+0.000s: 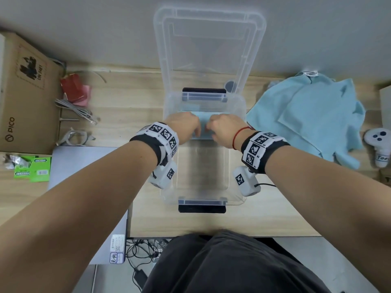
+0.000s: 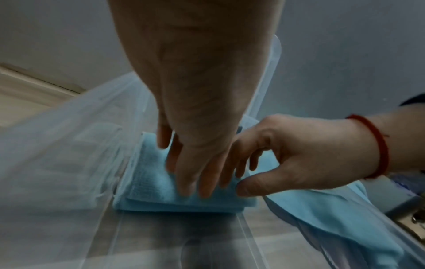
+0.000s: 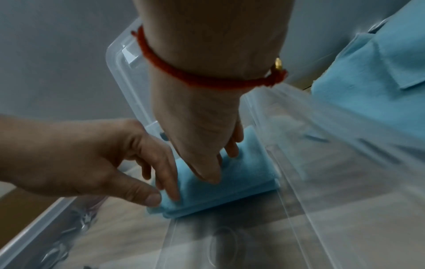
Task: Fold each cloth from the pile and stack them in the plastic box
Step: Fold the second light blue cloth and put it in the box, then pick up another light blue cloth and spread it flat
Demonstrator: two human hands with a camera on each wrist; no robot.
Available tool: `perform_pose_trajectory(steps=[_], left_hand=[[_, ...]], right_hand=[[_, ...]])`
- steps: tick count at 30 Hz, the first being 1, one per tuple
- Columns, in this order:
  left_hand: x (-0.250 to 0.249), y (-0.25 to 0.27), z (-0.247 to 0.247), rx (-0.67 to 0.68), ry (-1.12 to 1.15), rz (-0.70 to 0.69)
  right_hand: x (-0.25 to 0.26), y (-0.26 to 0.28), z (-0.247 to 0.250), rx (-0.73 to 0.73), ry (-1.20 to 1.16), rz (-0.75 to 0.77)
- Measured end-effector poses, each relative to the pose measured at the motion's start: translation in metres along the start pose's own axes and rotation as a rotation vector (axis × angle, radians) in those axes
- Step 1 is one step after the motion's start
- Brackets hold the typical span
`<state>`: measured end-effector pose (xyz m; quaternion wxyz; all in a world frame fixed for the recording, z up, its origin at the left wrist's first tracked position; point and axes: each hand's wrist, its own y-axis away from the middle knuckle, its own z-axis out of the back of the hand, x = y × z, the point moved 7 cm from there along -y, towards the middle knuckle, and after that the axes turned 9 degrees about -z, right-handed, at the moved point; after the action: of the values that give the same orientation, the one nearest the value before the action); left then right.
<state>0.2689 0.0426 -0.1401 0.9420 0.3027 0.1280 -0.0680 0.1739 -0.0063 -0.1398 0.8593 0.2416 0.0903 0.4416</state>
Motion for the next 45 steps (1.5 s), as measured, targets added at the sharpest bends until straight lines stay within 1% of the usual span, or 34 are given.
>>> perform_pose_trajectory(steps=[2, 3, 8, 12, 15, 17, 19, 23, 26, 28, 30, 32, 34, 36, 40, 42, 45], left_hand=[[-0.004, 0.002, -0.016, 0.08, -0.021, -0.009], [-0.004, 0.002, -0.019, 0.091, -0.06, -0.006], [0.0, -0.005, -0.019, 0.102, -0.288, 0.041], [0.003, -0.006, -0.022, 0.163, -0.354, 0.101], [0.002, -0.007, -0.024, 0.193, -0.355, 0.095], [0.003, -0.007, -0.02, 0.169, -0.3, 0.117], [0.006, -0.007, -0.01, 0.1, -0.207, 0.152], [0.004, -0.007, 0.026, -0.07, -0.02, 0.18], [-0.013, -0.014, 0.062, -0.203, 0.063, 0.183], [-0.029, -0.025, 0.081, -0.257, 0.11, 0.172], [-0.052, -0.039, 0.097, -0.29, 0.152, 0.139], [-0.081, -0.054, 0.108, -0.32, 0.186, 0.093], [-0.11, -0.07, 0.116, -0.351, 0.214, 0.066], [-0.13, -0.084, 0.115, -0.352, 0.254, 0.051], [-0.176, -0.123, 0.096, -0.305, 0.296, 0.033], [-0.189, -0.138, 0.08, -0.275, 0.315, 0.042], [-0.213, -0.16, 0.057, -0.221, 0.29, 0.021]], right_hand=[[0.005, 0.002, -0.012, 0.053, 0.07, 0.041], [0.005, 0.002, -0.016, 0.065, 0.098, 0.042], [-0.001, 0.001, -0.015, 0.056, 0.164, -0.055], [-0.003, 0.0, -0.019, 0.106, 0.18, -0.095], [-0.004, -0.001, -0.023, 0.14, 0.199, -0.097], [-0.004, -0.002, -0.02, 0.142, 0.197, -0.092], [-0.006, -0.002, -0.011, 0.124, 0.168, -0.092], [-0.024, 0.006, 0.022, 0.002, -0.083, -0.1], [-0.058, 0.028, 0.059, -0.137, -0.207, -0.134], [-0.09, 0.043, 0.076, -0.228, -0.267, -0.212], [-0.13, 0.059, 0.08, -0.288, -0.306, -0.319], [-0.174, 0.076, 0.071, -0.32, -0.352, -0.432], [-0.216, 0.094, 0.055, -0.314, -0.367, -0.525], [-0.242, 0.107, 0.032, -0.263, -0.355, -0.592], [-0.289, 0.14, -0.023, -0.149, -0.289, -0.714], [-0.293, 0.147, -0.043, -0.128, -0.251, -0.695], [-0.298, 0.154, -0.07, -0.062, -0.233, -0.605]])
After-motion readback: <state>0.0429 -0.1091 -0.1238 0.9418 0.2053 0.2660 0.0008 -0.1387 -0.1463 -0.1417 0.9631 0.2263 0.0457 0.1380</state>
